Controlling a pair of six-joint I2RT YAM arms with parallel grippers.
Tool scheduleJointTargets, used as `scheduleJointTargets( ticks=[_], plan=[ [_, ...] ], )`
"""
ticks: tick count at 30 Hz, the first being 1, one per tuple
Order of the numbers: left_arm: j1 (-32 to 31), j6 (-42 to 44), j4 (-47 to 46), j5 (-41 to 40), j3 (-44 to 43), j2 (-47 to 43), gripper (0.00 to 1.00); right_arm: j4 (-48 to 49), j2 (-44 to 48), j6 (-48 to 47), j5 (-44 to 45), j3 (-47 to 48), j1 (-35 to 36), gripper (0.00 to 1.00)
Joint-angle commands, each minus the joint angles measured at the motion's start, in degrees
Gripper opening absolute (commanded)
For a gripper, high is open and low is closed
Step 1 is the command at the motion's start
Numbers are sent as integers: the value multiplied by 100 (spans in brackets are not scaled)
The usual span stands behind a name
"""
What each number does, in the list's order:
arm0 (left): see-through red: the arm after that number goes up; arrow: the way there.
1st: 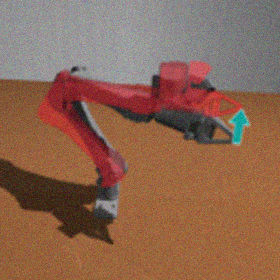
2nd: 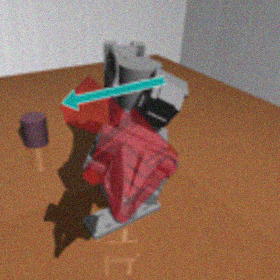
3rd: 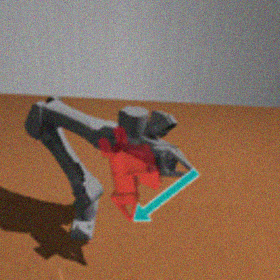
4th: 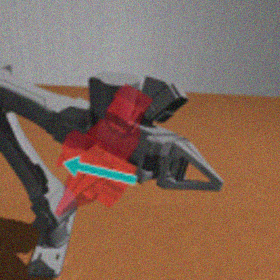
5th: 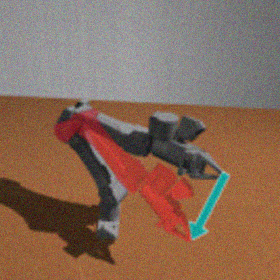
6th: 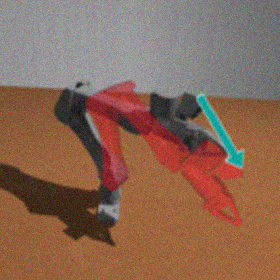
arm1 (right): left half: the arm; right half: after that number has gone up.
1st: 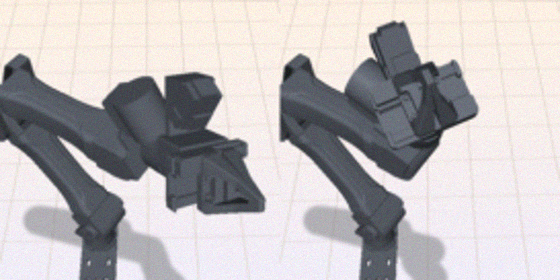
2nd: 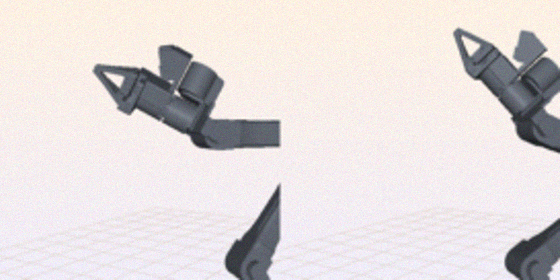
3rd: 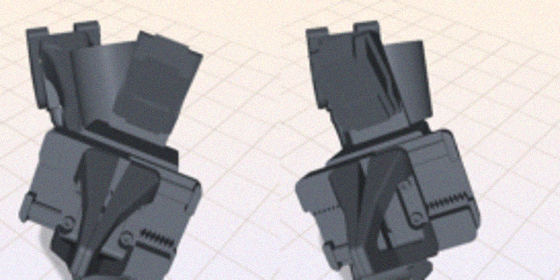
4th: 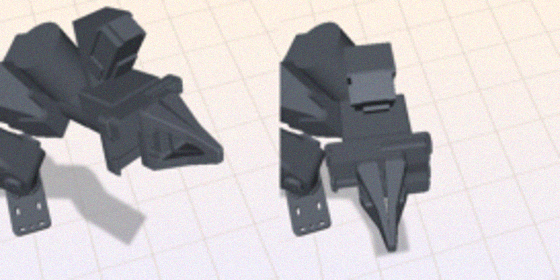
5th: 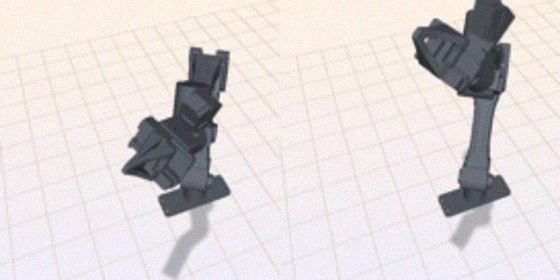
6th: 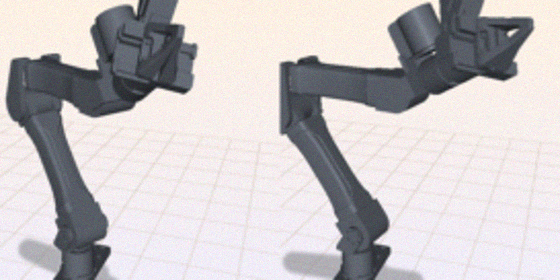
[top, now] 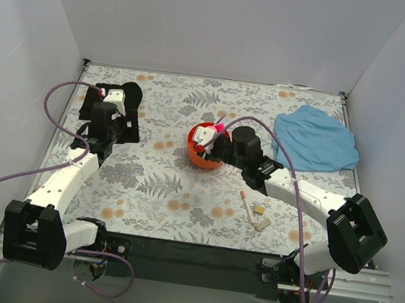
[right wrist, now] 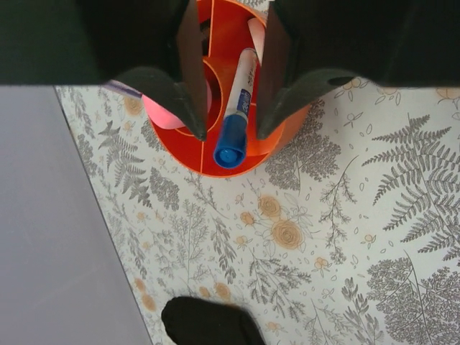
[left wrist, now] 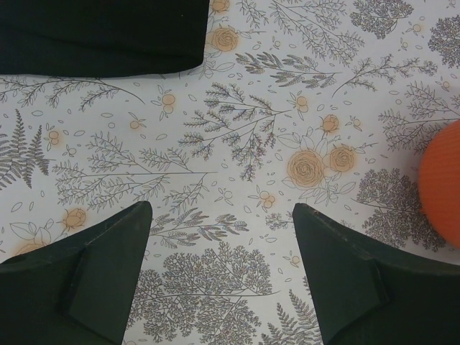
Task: Sort the stationery into containers
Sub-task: Place the pen in the storage box, then pick up the pen from the center of the board.
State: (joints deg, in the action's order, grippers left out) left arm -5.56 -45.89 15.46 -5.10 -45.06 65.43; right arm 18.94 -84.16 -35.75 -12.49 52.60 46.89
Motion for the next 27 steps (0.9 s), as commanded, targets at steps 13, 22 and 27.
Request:
scheduleJointTargets(
  ticks=[13, 22, 27],
  plan=[
    [38, -61, -122, -8, -30, -294, 80, -1883, 881, 523, 414, 646, -180, 51],
    [38, -113, -219, -61, 138, -522, 84, -4829, 947, 2939, 72, 216, -523, 68],
    [38, -105, -149, -17, 173, -610, 86, -4443, 700, 3794, -236, -276, -1155, 62]
  ],
)
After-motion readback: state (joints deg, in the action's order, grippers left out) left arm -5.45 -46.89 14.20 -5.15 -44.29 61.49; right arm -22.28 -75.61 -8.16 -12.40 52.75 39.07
